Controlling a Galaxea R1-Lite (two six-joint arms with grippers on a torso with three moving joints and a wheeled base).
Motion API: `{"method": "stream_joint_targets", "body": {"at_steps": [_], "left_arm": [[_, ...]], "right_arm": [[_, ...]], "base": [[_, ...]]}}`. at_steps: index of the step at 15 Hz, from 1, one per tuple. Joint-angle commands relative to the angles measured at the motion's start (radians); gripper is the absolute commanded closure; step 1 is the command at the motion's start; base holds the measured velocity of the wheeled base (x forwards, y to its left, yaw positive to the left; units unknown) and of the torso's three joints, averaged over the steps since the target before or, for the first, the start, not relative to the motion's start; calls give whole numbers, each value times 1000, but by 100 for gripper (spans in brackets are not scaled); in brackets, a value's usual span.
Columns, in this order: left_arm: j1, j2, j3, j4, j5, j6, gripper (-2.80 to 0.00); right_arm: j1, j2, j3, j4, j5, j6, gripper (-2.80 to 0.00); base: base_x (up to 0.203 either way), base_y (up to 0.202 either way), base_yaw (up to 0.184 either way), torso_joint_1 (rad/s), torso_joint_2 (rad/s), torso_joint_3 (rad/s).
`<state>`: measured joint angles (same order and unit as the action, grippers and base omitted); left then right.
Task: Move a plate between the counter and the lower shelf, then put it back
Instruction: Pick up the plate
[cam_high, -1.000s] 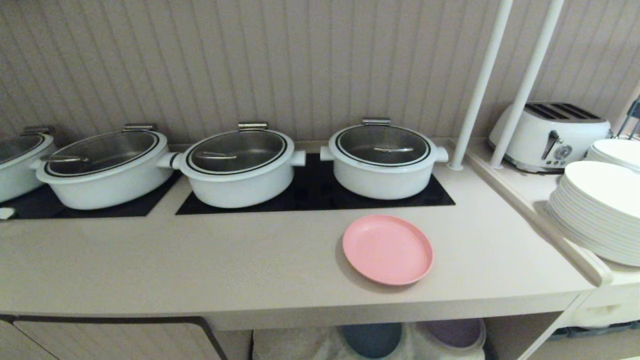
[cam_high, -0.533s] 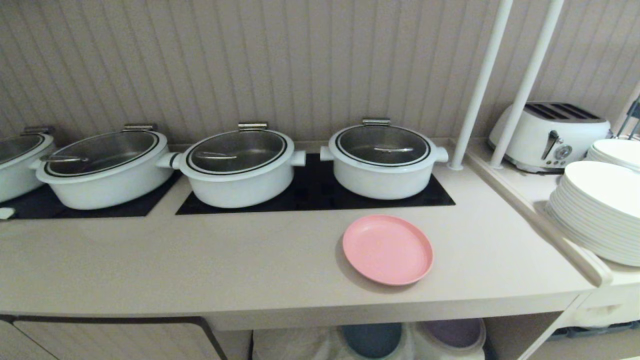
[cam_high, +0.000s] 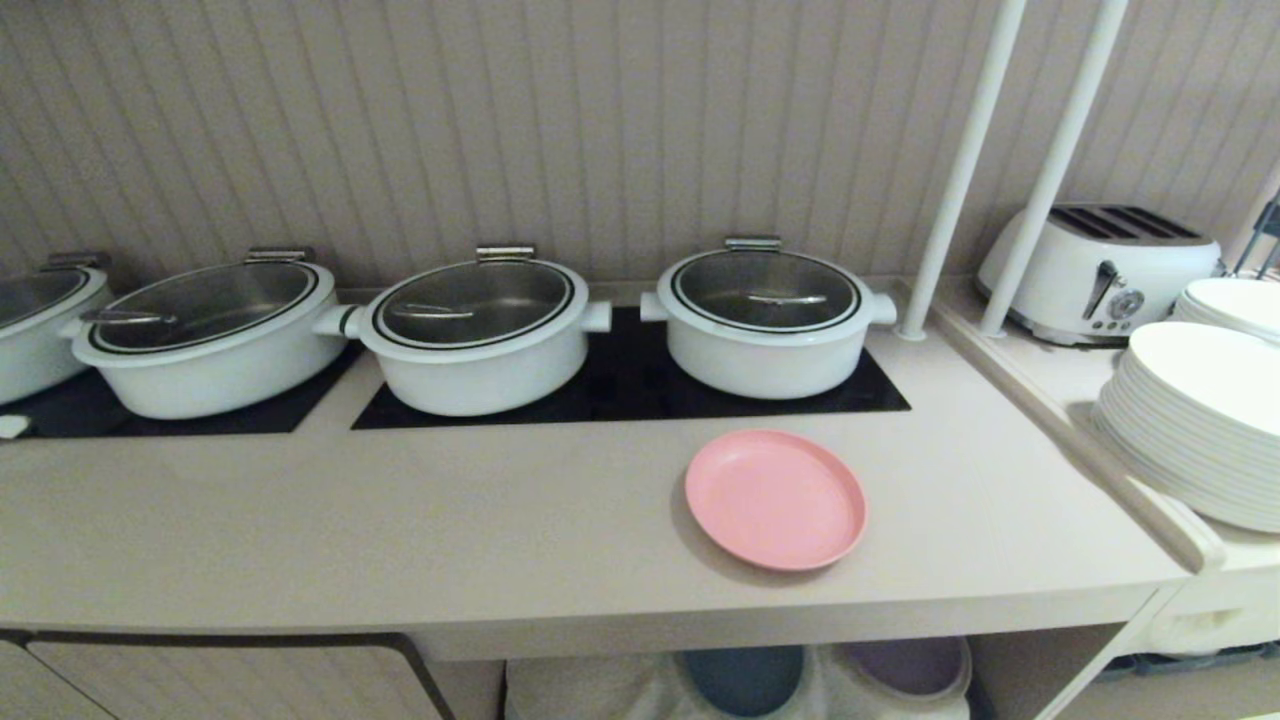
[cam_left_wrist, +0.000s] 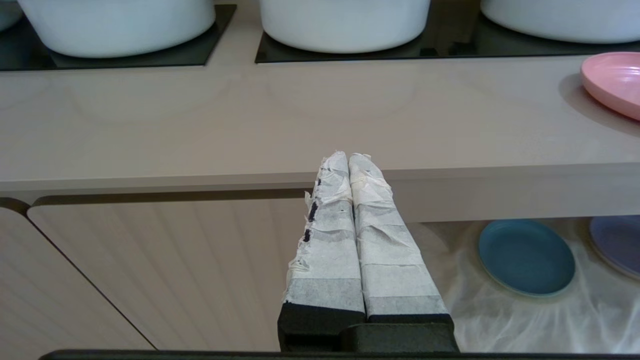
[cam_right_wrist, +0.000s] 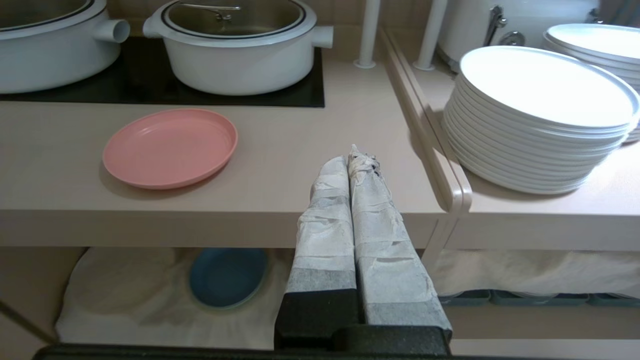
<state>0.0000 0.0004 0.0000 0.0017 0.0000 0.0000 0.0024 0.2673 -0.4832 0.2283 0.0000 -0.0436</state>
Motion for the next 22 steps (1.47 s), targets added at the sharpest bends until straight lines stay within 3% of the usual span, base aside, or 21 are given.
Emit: {"method": "stream_joint_targets", "body": {"at_steps": [1,10,15,17,19,22], "left_arm": [[0,0,0,0,0,0,0],[0,0,0,0,0,0,0],[0,0,0,0,0,0,0],[0,0,0,0,0,0,0],[0,0,0,0,0,0,0],[0,0,0,0,0,0,0]], "right_arm": [[10,152,-59,1,1,0,0],[19,599,-177,-42,38,-4,0],[20,803,-202,-32,244,-147,0],[21,878,-254,-3,324,-162,0],[31,950,-346,159,343,-166,0],[65,1044,-546,533,341,-169,0]], "base": [[0,0,0,0,0,0],[0,0,0,0,0,0],[0,0,0,0,0,0],[0,0,0,0,0,0],[0,0,0,0,0,0],[0,0,0,0,0,0]]}}
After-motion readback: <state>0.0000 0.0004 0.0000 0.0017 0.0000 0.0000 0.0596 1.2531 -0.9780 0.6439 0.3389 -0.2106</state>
